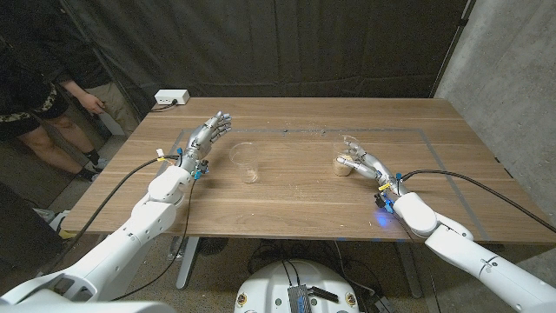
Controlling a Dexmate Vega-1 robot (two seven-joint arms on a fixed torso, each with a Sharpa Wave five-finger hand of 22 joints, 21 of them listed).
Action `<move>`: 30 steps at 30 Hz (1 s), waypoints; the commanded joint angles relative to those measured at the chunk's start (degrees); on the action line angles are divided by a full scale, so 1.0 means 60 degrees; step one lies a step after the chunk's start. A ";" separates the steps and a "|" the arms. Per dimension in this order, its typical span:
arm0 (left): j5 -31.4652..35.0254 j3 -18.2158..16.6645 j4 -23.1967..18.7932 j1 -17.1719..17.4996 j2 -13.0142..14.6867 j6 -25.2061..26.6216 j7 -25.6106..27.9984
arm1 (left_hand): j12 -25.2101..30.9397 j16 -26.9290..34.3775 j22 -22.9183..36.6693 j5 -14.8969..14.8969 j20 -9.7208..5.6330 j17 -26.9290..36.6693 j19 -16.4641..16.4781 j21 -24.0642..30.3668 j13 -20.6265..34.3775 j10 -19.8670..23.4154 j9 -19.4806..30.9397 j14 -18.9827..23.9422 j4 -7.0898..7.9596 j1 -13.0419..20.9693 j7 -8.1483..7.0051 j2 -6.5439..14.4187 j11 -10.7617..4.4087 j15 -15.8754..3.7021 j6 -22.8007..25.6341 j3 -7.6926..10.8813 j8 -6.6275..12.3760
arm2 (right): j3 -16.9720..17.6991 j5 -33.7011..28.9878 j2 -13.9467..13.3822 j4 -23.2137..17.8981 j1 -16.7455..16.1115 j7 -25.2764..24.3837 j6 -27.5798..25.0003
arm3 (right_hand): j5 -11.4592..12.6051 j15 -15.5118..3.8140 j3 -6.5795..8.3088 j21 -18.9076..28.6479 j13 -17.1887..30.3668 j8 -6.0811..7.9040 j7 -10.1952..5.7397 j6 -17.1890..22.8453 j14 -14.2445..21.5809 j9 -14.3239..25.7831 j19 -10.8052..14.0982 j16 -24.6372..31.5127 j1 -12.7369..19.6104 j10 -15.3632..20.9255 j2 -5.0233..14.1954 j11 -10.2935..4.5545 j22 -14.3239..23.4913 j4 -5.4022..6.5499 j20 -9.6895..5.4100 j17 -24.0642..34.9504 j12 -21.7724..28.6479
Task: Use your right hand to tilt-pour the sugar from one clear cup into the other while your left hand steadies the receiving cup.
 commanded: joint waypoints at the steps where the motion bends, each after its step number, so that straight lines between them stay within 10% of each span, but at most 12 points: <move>1: 0.0070 0.0018 -0.0134 -0.0050 -0.0018 0.0111 0.0106 | -0.0055 -0.0008 0.0009 0.0040 -0.0030 0.0008 0.0009 -0.0024 0.0019 0.0072 0.0035 0.0082 0.0004 -0.0052 0.0000 -0.0022 -0.0053 -0.0906 0.0133 0.0101 -0.0020 | 0.0082 0.0254 0.0163 0.0305 0.0060 -0.0050 0.0818 | -0.0062 -0.1521 0.0057 0.0016 0.0061 0.0079 -0.0055 0.0121 0.0111 0.0034 0.0118 0.0069 0.0181 0.0118 0.0020 -0.0032 0.0014 -0.0008 -0.0042 0.0041 0.0085; 30: 0.0190 0.0022 -0.0479 0.0009 0.0065 0.0459 0.0436 | -0.0060 -0.0017 0.0010 0.0036 -0.0039 0.0003 0.0020 -0.0036 0.0037 0.0136 0.0038 0.0110 -0.0032 -0.0047 -0.0008 -0.0044 -0.0050 -0.0908 0.0134 0.0156 -0.0039 | 0.0276 0.0678 0.0625 0.0931 0.0261 -0.0199 0.1759 | -0.0145 -0.1739 0.0133 0.0047 0.0283 0.0283 -0.0038 0.0475 0.0589 0.0109 0.0594 0.0180 0.0412 0.0489 0.0096 -0.0288 0.0025 0.0016 -0.0384 0.0205 0.0462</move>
